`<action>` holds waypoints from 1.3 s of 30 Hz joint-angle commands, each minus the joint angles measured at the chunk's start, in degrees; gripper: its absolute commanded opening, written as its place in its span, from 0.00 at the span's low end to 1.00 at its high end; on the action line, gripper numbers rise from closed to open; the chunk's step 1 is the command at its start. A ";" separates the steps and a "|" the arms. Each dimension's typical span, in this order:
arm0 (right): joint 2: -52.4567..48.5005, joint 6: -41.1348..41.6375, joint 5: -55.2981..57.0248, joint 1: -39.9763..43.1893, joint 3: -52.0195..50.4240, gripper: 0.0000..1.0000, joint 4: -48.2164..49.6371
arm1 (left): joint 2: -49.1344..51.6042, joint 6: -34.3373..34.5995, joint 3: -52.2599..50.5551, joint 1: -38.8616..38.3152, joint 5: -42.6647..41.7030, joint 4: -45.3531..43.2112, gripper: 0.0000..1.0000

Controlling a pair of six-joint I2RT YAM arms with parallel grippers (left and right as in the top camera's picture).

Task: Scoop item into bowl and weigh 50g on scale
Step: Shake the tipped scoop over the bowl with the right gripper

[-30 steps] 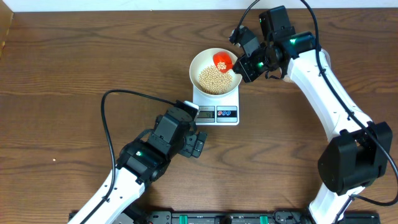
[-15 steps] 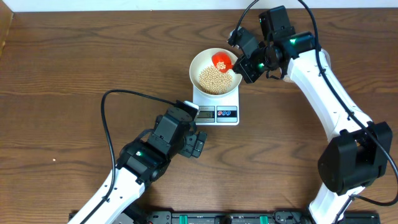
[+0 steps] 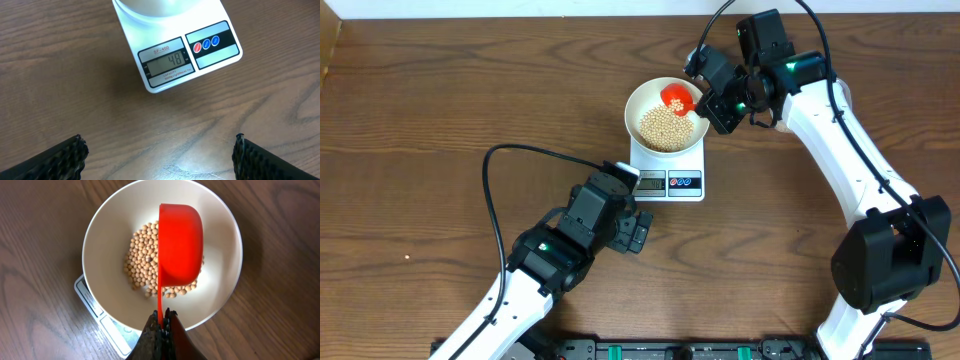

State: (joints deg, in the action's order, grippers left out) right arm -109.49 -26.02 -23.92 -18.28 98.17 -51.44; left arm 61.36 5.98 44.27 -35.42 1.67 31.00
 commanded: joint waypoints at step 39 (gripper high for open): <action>1.16 9.66 -8.17 0.42 0.07 0.01 2.43 | 0.07 -0.13 0.42 -0.13 0.52 -0.02 0.95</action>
State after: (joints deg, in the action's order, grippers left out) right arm -109.49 -16.93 -30.94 -18.17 98.19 -49.19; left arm 61.36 5.98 44.27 -35.42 1.69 31.03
